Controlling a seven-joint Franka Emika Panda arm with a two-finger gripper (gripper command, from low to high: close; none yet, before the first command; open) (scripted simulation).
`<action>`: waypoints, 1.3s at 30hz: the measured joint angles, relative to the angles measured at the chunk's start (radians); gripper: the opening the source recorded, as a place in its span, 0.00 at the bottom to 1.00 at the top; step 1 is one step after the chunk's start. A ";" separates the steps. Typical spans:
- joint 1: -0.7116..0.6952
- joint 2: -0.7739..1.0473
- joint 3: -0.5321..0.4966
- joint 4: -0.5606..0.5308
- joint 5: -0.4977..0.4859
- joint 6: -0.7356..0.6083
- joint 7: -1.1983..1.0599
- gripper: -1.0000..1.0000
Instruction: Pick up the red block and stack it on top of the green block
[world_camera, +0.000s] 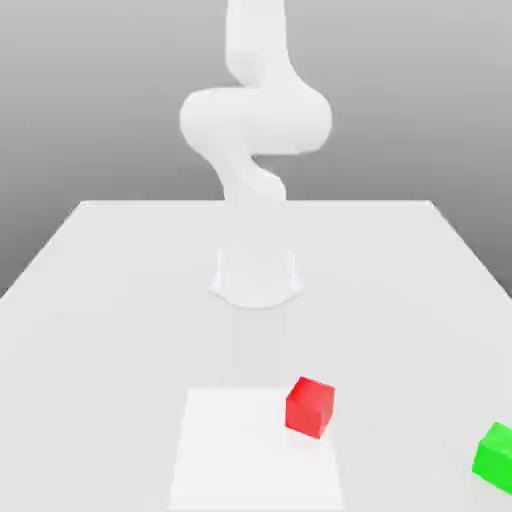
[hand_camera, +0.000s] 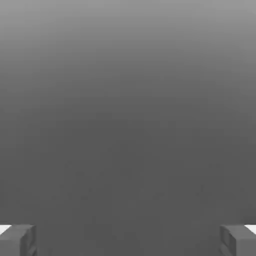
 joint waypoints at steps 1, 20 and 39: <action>0.026 0.038 -0.019 -0.025 0.009 0.024 -0.049 0.50; 0.302 0.708 -0.118 -0.448 -0.012 0.451 -0.781 0.50; 0.258 0.917 -0.052 -0.426 0.077 0.626 -0.865 0.00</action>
